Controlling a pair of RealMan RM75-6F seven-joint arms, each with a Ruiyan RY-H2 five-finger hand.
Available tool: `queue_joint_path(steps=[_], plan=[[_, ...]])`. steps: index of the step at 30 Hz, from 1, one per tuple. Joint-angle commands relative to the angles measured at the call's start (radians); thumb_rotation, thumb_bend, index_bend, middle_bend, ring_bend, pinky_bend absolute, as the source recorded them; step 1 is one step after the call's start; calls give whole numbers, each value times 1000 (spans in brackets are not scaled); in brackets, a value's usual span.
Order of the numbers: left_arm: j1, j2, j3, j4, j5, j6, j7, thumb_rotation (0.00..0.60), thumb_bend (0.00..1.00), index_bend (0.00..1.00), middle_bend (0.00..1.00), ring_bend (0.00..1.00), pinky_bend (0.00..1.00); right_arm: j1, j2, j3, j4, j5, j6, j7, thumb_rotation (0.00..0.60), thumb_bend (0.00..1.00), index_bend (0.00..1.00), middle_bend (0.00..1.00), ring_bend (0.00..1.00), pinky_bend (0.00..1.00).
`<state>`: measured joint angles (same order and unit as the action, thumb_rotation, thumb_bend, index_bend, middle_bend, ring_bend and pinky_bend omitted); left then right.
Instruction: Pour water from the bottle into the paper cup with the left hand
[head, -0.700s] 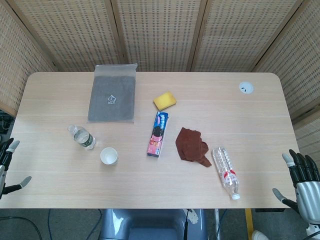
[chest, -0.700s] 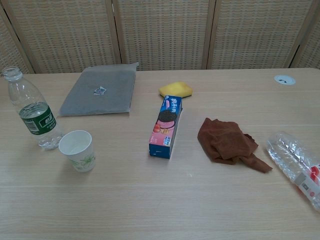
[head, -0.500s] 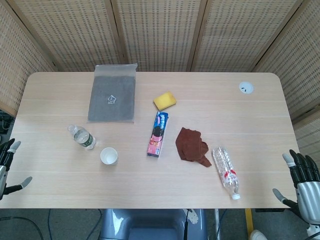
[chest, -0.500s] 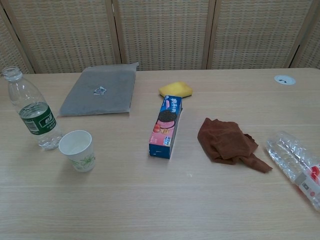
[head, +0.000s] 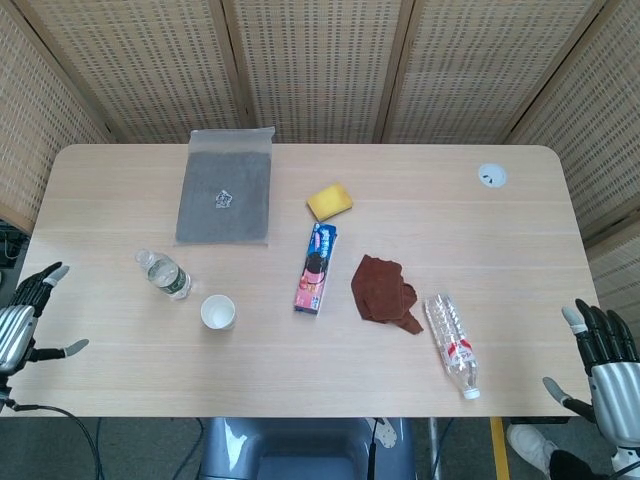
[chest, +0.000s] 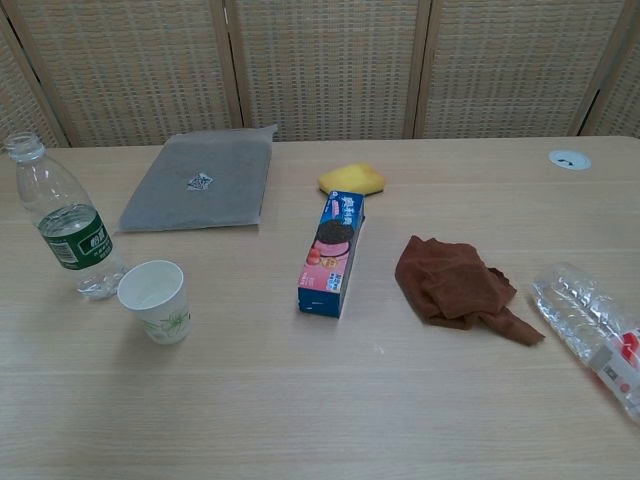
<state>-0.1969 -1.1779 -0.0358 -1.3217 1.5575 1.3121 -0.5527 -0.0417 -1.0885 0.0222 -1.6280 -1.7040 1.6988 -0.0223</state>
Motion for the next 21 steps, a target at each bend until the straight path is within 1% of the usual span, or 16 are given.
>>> queue_joint_path(steps=[1,4,8,9,11,13,21], plan=[[-83,-75,-22,89,-29,-120,-116,600,94,0,0,0,0,3,-2,0,0,5,-7,-3,600,0,0,0,0,0],[-124,-102,-39,108,-64,-194,-172,600,93,0,0,0,0,4,-3,1,0,7,-10,-6,600,0,0,0,0,0],[-162,-136,-55,131,-84,-241,-223,600,75,0,0,0,0,6,-3,2,0,13,-16,-6,600,0,0,0,0,0],[-172,-150,-59,138,-90,-252,-241,600,67,0,0,0,0,7,-3,3,0,16,-19,-5,600,0,0,0,0,0],[-198,-201,-85,167,-134,-299,-290,600,65,0,0,0,0,8,-1,3,1,21,-22,4,600,0,0,0,0,0],[-213,-235,-97,203,-152,-318,-317,600,64,0,0,0,0,8,1,5,3,25,-24,11,600,0,0,0,0,0],[-263,-322,-106,294,-170,-380,-358,600,63,0,0,0,0,15,2,10,4,48,-44,20,600,0,0,0,0,0]])
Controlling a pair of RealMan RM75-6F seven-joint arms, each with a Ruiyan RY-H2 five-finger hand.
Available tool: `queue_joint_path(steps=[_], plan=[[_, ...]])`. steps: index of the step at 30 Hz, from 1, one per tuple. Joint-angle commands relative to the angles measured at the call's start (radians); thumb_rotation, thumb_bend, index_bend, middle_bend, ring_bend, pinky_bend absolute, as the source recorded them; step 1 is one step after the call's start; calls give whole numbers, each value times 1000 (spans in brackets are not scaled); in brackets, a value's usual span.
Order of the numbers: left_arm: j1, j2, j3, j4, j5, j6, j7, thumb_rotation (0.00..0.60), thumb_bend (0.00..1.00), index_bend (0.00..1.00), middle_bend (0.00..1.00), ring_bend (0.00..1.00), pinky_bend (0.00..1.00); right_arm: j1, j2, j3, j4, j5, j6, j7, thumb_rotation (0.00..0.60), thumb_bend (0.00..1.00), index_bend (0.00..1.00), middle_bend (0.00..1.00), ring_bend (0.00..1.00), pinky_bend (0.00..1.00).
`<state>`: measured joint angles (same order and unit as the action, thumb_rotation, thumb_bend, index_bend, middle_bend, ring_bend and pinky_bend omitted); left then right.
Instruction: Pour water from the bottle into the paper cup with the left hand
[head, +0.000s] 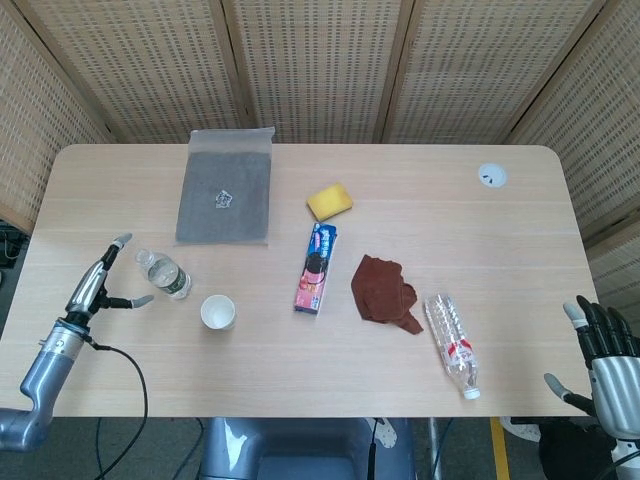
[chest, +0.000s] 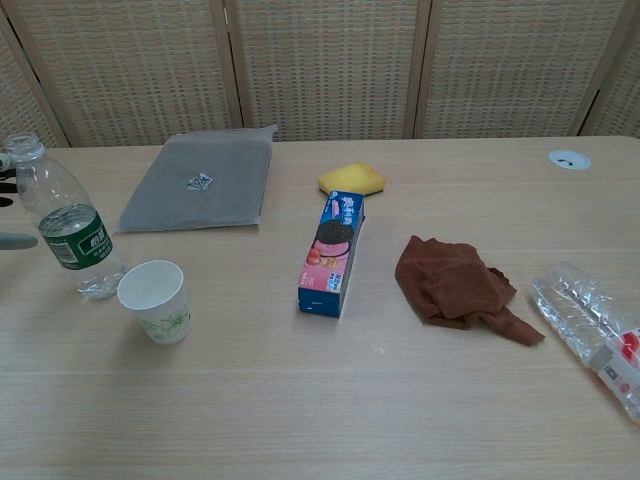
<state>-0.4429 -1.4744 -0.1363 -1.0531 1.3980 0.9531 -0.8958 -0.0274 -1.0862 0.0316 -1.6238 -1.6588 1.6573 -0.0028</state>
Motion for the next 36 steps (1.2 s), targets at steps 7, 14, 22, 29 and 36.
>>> queue_joint_path(steps=[7,14,22,29,36], plan=[[-59,-93,-3,93,-9,-74,-55,600,57,0,0,0,0,4,0,3,1,12,-9,2,600,0,0,0,0,0],[-100,-157,-3,146,-3,-112,-90,600,56,0,0,0,0,12,-2,9,4,37,-32,1,600,0,0,0,0,0],[-118,-196,-28,176,-47,-144,-90,600,125,0,0,0,0,18,-6,10,6,48,-48,-5,600,0,0,0,0,0],[-117,-233,-55,208,-68,-124,-132,600,289,196,209,95,126,21,-9,10,8,52,-54,-7,600,0,0,0,0,0],[-114,-249,-54,231,-50,-96,-194,600,468,463,389,262,328,21,-10,8,9,50,-54,-8,600,0,0,0,0,0]])
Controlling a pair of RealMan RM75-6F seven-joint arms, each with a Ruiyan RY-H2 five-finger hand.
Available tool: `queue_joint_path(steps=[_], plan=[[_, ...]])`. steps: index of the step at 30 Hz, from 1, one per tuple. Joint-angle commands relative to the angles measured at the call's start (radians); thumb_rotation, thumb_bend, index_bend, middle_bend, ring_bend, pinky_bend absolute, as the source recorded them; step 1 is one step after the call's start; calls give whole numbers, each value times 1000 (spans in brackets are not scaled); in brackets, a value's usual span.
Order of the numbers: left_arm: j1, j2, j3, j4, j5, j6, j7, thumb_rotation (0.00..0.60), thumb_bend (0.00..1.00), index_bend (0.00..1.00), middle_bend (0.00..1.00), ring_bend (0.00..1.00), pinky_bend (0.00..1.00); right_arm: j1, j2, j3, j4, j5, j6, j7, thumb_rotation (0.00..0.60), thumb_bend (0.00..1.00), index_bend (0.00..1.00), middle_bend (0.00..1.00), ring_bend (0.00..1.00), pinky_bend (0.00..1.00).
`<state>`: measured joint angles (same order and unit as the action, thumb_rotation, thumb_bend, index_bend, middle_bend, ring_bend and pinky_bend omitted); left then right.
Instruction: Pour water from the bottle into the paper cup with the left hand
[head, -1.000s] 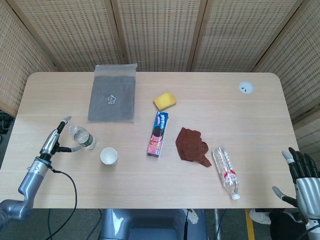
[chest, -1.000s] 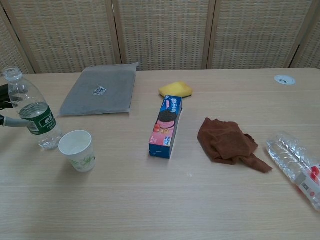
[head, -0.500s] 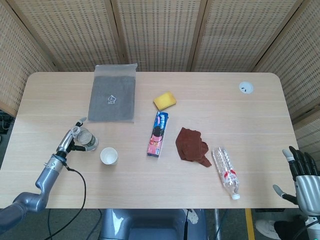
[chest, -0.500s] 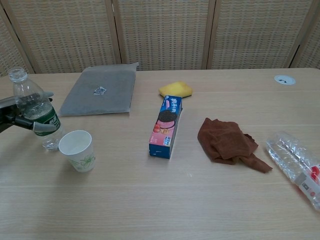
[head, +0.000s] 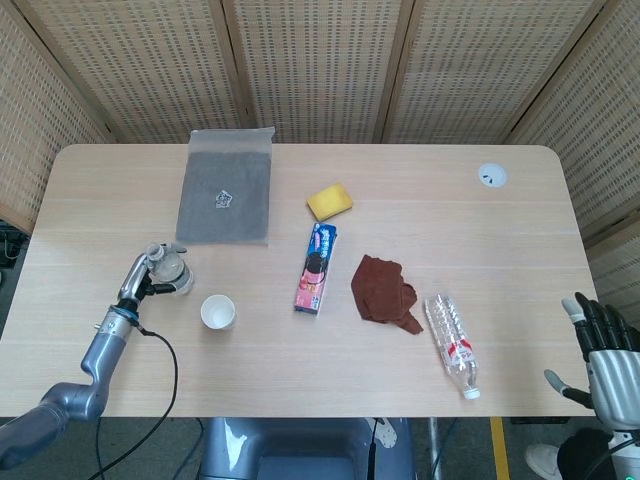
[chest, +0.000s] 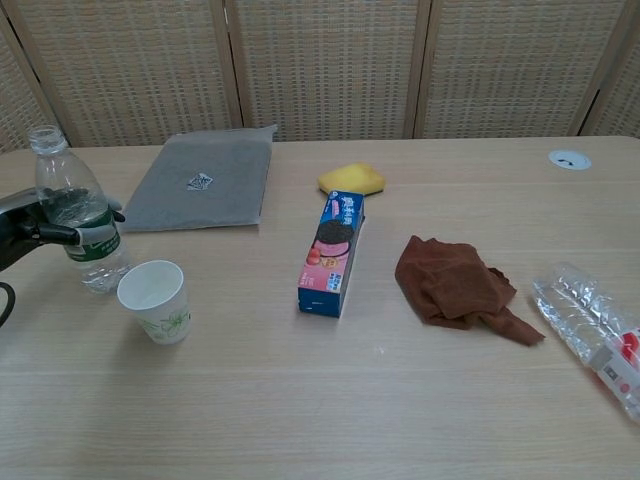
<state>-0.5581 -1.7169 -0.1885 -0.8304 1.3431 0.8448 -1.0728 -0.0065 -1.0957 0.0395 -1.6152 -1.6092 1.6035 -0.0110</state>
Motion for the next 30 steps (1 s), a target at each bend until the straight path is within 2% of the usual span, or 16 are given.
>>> queue_joint_path(steps=[1,6,11,15,24,30], plan=[[2,-6,-1,10,8,14,-26,600,492,484,401,272,344,0,0,0,-1,0,0,0,600,0,0,0,0,0],[6,4,1,9,17,31,-52,600,505,518,414,281,349,0,0,-2,-1,-2,0,-1,600,0,0,0,0,0],[11,63,16,-28,53,70,-35,600,507,521,415,282,350,-1,2,-6,-4,-10,3,0,600,0,0,0,0,0],[12,154,54,-72,108,108,78,600,506,521,418,289,356,-5,4,-9,-6,-17,13,2,600,0,0,0,0,0],[45,319,111,-205,165,175,247,600,519,521,440,310,357,-8,7,-8,-10,-21,22,3,600,0,0,0,0,0],[74,425,153,-280,195,213,414,600,516,525,443,310,357,-13,14,-11,-15,-26,31,17,600,0,0,0,0,0]])
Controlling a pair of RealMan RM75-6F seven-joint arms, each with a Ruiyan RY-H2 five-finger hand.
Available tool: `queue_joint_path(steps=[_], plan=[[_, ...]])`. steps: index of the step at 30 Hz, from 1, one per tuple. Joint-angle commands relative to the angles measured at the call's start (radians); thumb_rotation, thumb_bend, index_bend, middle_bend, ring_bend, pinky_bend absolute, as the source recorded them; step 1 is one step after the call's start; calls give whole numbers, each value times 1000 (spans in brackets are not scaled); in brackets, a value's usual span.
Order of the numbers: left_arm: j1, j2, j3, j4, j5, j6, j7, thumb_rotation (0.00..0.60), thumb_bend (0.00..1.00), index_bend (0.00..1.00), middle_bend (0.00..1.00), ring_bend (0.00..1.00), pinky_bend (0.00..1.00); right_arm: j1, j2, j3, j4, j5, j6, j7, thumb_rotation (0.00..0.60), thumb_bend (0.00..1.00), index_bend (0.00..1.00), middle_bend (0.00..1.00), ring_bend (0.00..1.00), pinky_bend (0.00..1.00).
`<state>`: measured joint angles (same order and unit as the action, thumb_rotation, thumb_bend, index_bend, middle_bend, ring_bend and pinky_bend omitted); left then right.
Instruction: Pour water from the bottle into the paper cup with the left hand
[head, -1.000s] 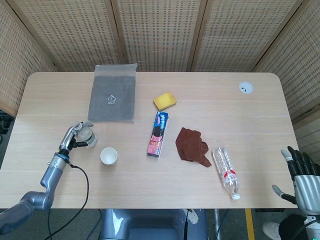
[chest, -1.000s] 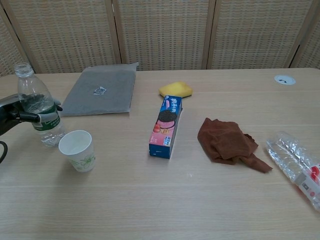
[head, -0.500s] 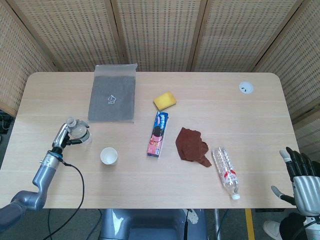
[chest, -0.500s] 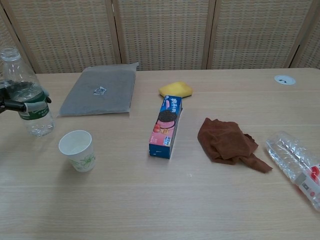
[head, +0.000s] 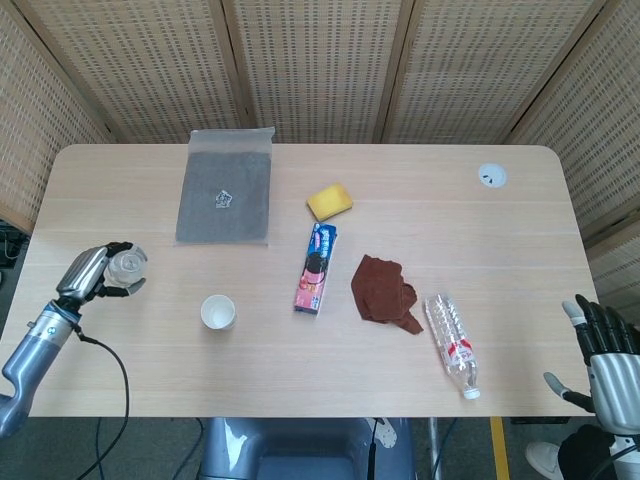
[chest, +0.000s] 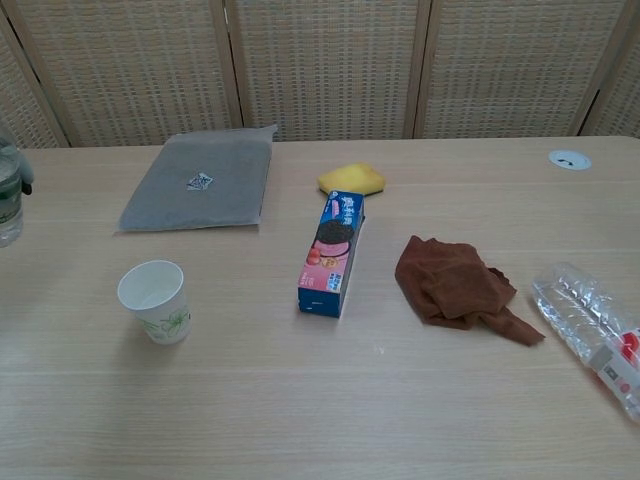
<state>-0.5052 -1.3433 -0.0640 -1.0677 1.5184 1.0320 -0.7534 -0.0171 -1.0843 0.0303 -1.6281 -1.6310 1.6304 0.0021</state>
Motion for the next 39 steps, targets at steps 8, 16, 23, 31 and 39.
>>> queue_joint_path(steps=[8,16,23,31,39], plan=[[39,68,69,-29,21,14,267,600,517,533,445,310,357,-12,12,-5,-9,-22,30,11,600,0,0,0,0,0],[-1,64,86,-22,-8,-104,448,600,519,535,446,310,358,-15,12,-8,-16,-25,31,-3,600,0,0,0,0,0],[-29,69,63,-75,-57,-148,602,600,520,540,446,310,357,-15,11,-8,-18,-24,27,-9,600,0,0,0,0,0],[-57,60,41,-131,-115,-186,750,600,519,540,446,310,358,-16,13,-6,-18,-20,27,-3,600,0,0,0,0,0],[-93,10,16,-178,-192,-230,892,600,519,540,446,310,357,-15,16,-6,-15,-20,24,6,600,0,0,0,0,0]])
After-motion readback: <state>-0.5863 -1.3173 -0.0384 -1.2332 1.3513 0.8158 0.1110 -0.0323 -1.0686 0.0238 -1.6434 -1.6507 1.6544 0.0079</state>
